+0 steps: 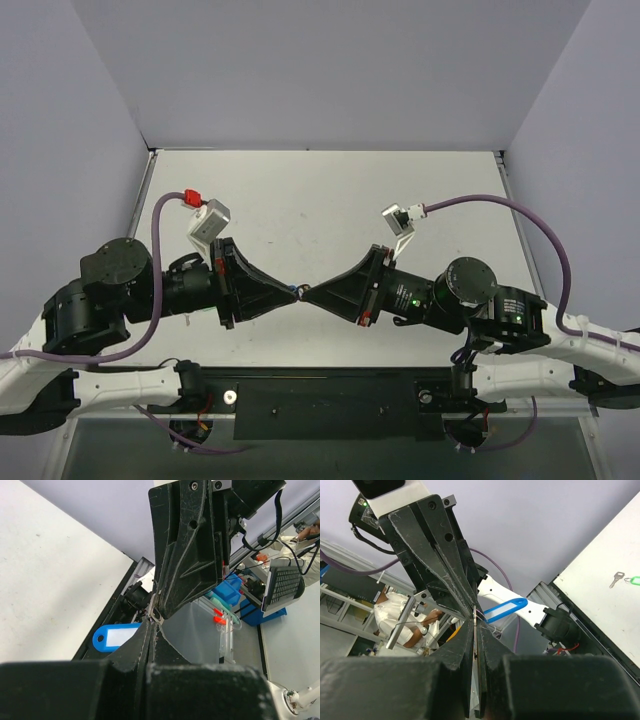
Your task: Remove the keys from the keyring
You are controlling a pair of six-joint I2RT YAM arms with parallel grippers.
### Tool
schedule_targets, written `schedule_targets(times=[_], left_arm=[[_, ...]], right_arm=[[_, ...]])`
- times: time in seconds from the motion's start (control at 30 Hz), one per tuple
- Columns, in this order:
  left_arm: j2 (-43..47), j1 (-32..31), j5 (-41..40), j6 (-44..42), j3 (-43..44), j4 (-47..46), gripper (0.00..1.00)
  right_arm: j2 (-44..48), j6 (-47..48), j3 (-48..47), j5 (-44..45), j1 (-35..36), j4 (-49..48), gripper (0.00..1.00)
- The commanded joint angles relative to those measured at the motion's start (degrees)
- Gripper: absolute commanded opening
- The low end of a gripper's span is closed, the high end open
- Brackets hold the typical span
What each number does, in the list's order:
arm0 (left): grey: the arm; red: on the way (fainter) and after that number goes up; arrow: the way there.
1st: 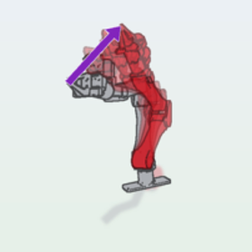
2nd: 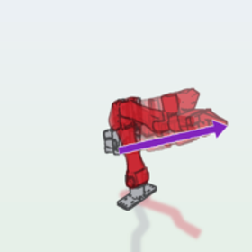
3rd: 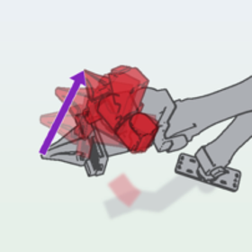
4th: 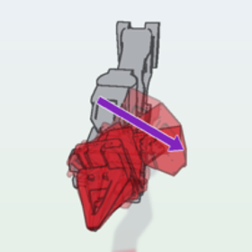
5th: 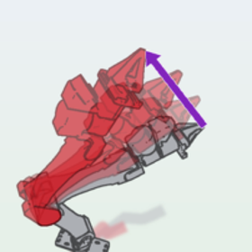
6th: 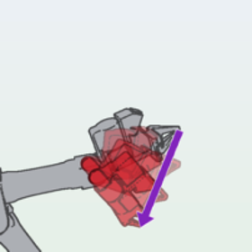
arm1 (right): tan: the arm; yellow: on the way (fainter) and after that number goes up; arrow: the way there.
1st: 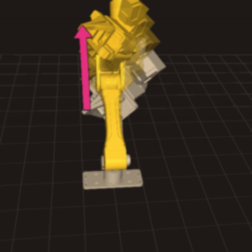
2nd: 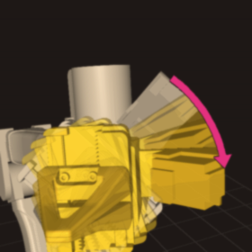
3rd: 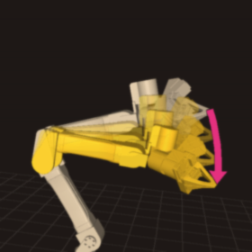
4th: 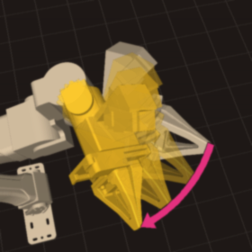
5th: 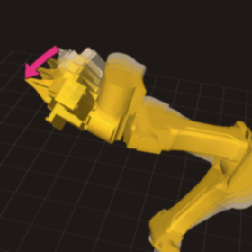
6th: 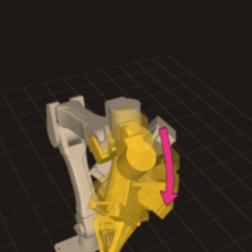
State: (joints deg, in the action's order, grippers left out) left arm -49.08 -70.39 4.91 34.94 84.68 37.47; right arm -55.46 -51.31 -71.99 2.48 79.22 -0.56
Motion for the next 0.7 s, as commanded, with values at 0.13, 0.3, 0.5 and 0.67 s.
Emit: schedule_targets(times=[0.13,0.3,0.5,0.67], left_arm=[[-5.94,0.60,5.81,-0.49,9.62,3.65,0.00],[-8.48,1.92,9.15,1.18,12.96,5.15,0.00],[-10.86,5.69,14.16,2.85,15.94,7.17,0.00],[-14.28,10.44,19.69,4.26,19.80,10.33,0.00]], right_arm=[[-2.46,1.30,-2.98,0.42,0.32,5.56,0.00],[-2.90,1.30,-3.42,0.16,0.58,7.32,0.00],[-3.51,1.48,-4.74,0.07,0.85,9.26,0.00],[-4.48,1.82,-7.63,0.59,0.85,13.29,0.00]])
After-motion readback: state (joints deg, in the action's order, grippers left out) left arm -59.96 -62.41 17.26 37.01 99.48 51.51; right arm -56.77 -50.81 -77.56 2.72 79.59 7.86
